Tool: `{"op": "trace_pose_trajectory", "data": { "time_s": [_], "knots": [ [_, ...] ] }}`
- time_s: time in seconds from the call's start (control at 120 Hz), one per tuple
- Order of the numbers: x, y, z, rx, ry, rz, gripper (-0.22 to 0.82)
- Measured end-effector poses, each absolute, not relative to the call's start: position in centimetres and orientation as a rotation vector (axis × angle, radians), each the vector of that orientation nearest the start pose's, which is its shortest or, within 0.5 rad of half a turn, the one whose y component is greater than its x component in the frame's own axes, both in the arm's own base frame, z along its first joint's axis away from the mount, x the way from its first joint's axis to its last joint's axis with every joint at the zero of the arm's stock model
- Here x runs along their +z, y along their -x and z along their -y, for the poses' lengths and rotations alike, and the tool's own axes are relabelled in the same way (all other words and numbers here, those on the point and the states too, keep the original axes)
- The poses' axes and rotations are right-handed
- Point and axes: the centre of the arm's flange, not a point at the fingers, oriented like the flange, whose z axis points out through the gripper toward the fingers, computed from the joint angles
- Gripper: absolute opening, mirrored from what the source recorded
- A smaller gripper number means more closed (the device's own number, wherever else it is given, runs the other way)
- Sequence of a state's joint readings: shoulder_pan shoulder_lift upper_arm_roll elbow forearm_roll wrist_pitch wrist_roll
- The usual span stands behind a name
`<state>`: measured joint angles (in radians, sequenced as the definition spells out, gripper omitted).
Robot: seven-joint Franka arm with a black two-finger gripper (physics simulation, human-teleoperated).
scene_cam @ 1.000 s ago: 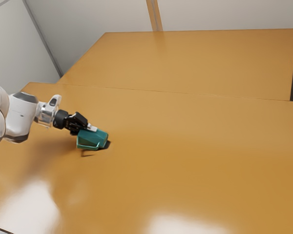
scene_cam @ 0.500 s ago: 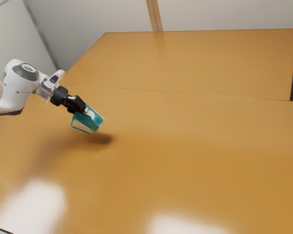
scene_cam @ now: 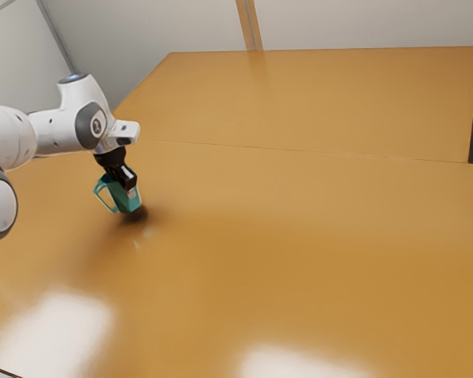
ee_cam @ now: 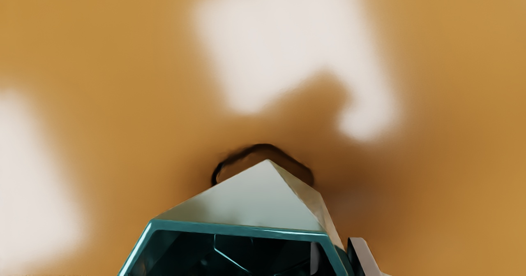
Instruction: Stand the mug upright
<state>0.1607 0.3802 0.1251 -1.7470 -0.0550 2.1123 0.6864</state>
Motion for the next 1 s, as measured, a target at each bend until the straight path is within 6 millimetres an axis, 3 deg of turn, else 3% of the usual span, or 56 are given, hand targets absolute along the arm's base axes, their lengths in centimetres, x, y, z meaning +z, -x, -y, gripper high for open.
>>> {"op": "trace_pose_trajectory", "data": {
  "time_s": [0.367, 0.558, 0.667, 0.867, 0.933, 1.0],
  "knots": [
    [33.9, -62.7, -18.5, -0.033, 3.067, -0.378, -0.14],
    [33.9, -62.6, -19.1, -0.039, 3.075, -0.283, 0.24],
    [34.6, -62.5, -19.3, -0.052, 3.076, -0.238, 0.38],
    [44.8, -63.3, -18.5, -0.161, 3.052, -0.200, 0.52],
    [49.8, -62.9, -17.2, -0.195, 3.037, -0.215, 0.54],
    [56.6, -61.5, -14.3, -0.232, 3.024, -0.247, 0.56]
  ]
}}
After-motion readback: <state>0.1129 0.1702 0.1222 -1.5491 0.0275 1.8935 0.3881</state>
